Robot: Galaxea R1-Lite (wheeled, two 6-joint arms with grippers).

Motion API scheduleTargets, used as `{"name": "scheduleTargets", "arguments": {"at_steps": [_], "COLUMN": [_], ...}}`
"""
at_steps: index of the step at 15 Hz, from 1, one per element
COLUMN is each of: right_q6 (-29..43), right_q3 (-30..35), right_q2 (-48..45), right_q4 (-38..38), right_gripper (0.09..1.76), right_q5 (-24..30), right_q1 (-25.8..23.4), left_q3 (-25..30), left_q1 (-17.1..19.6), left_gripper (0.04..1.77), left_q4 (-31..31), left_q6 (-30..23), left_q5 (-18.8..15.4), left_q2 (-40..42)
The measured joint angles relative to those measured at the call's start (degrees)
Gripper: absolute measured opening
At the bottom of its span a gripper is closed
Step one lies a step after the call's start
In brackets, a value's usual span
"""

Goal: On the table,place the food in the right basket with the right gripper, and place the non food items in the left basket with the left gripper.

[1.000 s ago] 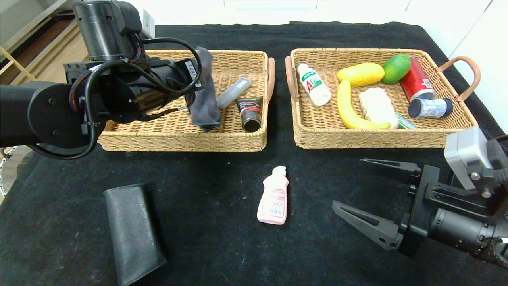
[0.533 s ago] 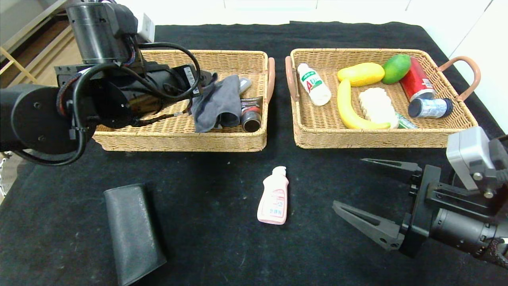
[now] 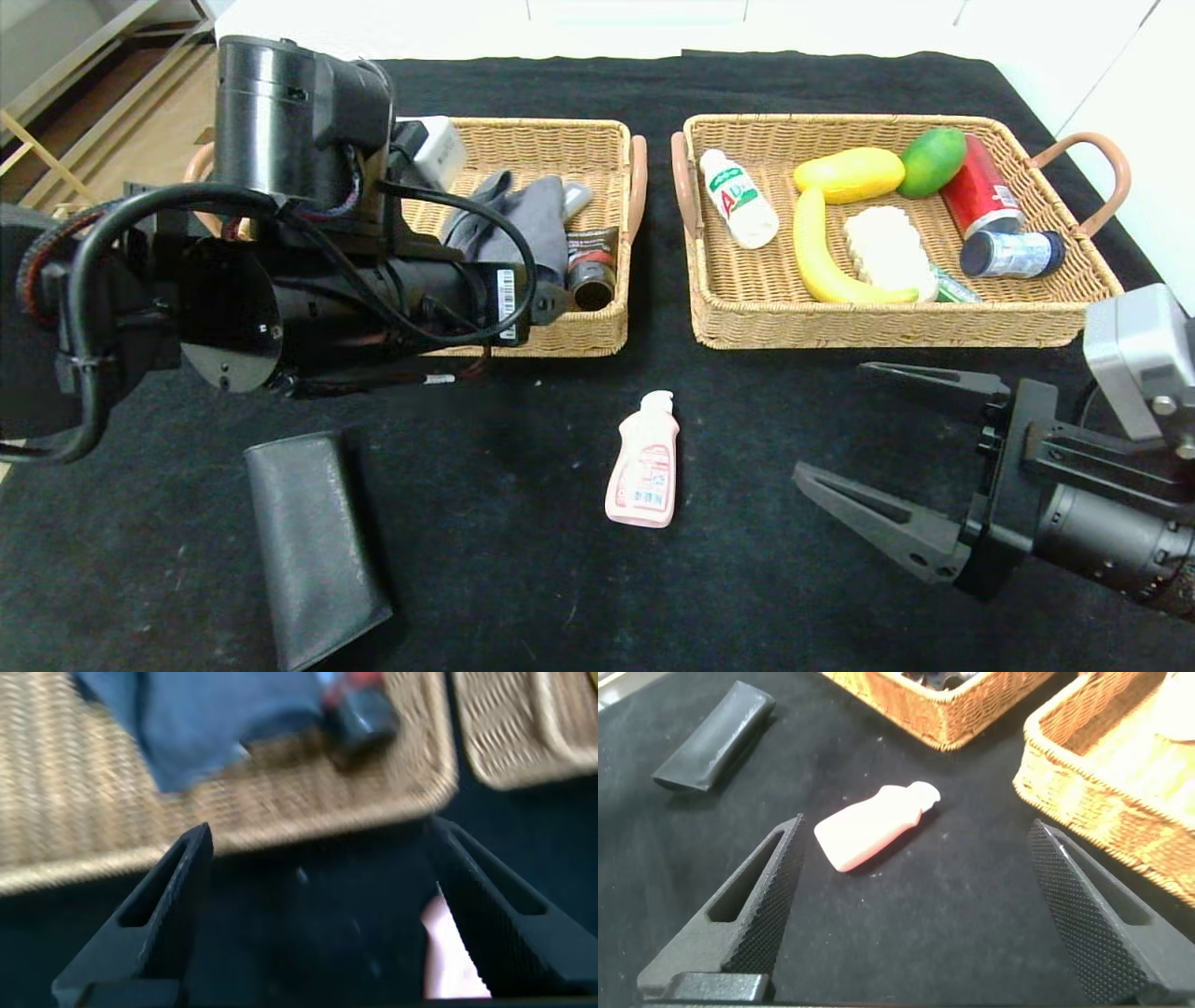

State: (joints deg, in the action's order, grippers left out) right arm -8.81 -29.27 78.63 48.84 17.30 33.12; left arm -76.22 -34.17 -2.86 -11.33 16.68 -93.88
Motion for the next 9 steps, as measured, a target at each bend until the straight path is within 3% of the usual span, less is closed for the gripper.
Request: {"name": "scheduleTargets", "arguments": {"at_steps": [3, 9], "right_q6": [0.0, -1.8], "right_q3": [0.0, 0.6], "right_q2": [-1.1, -3.2], "right_q4": [0.0, -0.2], "right_gripper": [1.71, 1.71], "right_q5": [0.1, 0.2], "right_q1": [0.0, 0.3], "left_q3": [0.4, -0.2], "left_q1": [-5.1, -12.8], "left_gripper": [1.66, 1.69], "left_q4": [-2.4, -3.5], "left_q6": [-0.1, -0.4], "left_q5": [1.1, 8.9], "left_q2": [0.3, -4.4]}}
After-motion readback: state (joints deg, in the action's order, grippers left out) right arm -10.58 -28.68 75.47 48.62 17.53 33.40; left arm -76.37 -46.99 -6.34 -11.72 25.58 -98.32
